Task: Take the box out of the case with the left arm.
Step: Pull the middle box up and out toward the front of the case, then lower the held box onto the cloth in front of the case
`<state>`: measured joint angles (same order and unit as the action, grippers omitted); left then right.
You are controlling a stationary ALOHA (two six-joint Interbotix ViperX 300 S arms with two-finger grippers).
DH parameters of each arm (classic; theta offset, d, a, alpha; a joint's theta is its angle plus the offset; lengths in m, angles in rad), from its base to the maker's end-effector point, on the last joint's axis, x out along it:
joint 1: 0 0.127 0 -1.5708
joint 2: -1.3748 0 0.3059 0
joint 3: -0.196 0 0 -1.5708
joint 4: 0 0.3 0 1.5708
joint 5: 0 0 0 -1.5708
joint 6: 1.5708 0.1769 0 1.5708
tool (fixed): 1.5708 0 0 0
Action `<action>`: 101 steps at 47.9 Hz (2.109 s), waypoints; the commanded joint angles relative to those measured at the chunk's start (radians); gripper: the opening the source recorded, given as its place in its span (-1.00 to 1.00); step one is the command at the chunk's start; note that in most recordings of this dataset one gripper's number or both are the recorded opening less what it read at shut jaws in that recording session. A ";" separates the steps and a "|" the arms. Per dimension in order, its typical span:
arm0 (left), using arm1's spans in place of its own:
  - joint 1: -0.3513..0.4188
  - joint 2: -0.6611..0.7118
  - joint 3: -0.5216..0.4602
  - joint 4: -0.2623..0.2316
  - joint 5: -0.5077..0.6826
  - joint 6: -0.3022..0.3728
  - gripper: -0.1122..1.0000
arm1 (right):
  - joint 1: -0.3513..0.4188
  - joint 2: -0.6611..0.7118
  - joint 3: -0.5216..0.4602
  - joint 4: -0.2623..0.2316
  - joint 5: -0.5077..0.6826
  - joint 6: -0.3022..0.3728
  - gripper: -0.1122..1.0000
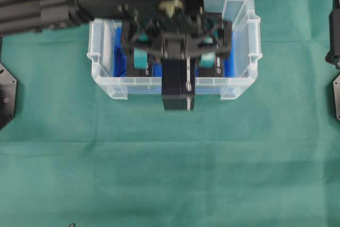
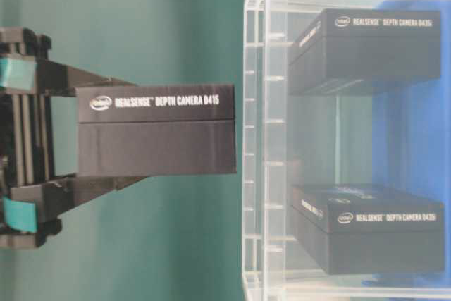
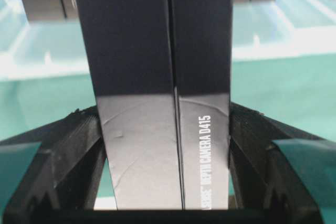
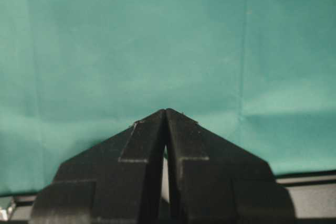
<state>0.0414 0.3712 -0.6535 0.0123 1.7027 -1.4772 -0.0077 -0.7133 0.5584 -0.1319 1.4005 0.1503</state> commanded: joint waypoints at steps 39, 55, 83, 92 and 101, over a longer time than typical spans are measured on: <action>-0.275 -0.049 0.000 0.026 -0.006 -0.291 0.29 | 0.000 0.000 -0.020 -0.011 -0.002 0.000 -0.75; -0.275 -0.075 0.074 0.032 -0.052 -0.287 0.29 | 0.000 0.002 -0.017 -0.011 -0.002 0.000 -0.75; -0.281 -0.098 0.411 0.043 -0.360 -0.316 0.29 | 0.000 0.005 -0.017 -0.008 -0.002 0.003 -0.75; -0.284 -0.086 0.517 0.043 -0.486 -0.322 0.29 | -0.002 0.005 -0.017 -0.008 -0.002 0.003 -0.75; -0.288 -0.069 0.577 0.043 -0.557 -0.322 0.29 | 0.000 0.006 -0.017 -0.005 -0.002 0.003 -0.75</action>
<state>-0.2408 0.3206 -0.0782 0.0506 1.1612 -1.7978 -0.0077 -0.7087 0.5584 -0.1396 1.4021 0.1519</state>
